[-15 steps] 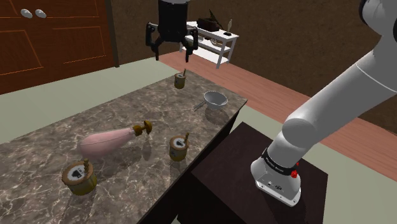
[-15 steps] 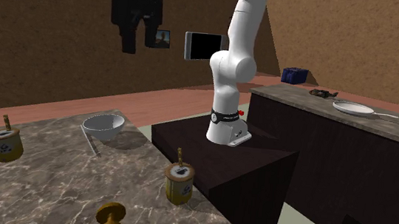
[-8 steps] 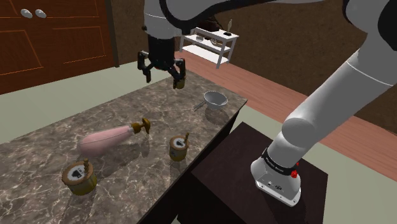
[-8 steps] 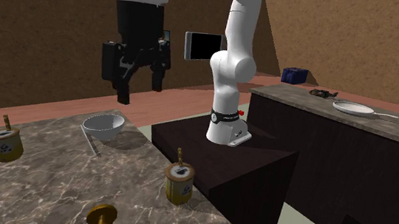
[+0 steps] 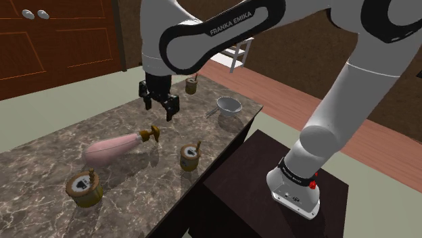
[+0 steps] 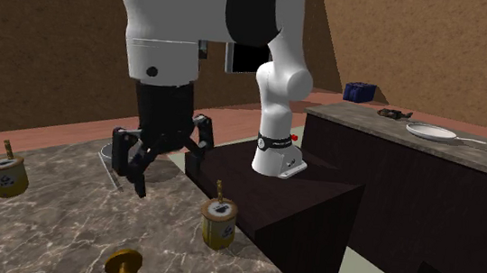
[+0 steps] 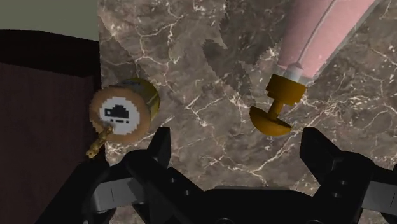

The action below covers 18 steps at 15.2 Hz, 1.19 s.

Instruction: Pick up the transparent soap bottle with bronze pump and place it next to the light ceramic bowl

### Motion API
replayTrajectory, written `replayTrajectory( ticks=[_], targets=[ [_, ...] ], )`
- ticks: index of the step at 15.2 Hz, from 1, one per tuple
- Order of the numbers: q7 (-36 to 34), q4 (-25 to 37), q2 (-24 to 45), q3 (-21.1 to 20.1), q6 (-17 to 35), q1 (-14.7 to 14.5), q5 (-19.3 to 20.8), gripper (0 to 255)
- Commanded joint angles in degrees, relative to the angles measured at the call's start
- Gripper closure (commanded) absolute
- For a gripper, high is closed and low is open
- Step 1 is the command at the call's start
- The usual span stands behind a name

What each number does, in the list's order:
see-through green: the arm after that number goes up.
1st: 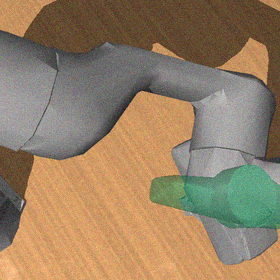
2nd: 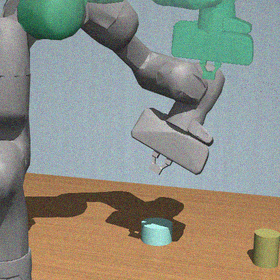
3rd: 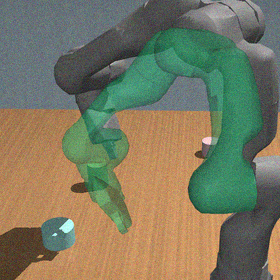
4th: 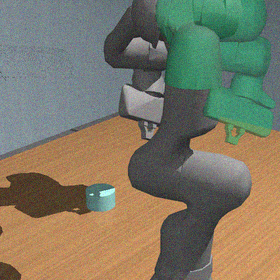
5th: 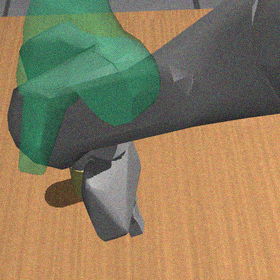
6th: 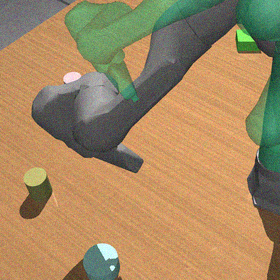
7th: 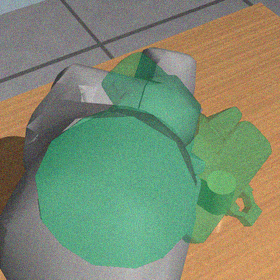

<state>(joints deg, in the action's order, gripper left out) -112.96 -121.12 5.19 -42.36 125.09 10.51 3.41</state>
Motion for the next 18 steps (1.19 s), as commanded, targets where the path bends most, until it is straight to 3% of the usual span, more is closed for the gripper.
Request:
replayTrajectory(
  ticks=[1, 10, 18],
  targets=[
    [-7.2, -0.6, 3.6, 0.5, 4.0, -1.0, 2.3, 0],
    [-35.7, 4.3, 21.5, 10.0, 18.0, -10.7, 13.0, 0],
    [-39.5, 5.9, 27.3, 13.7, 22.3, -14.0, 16.5, 0]
  ],
)
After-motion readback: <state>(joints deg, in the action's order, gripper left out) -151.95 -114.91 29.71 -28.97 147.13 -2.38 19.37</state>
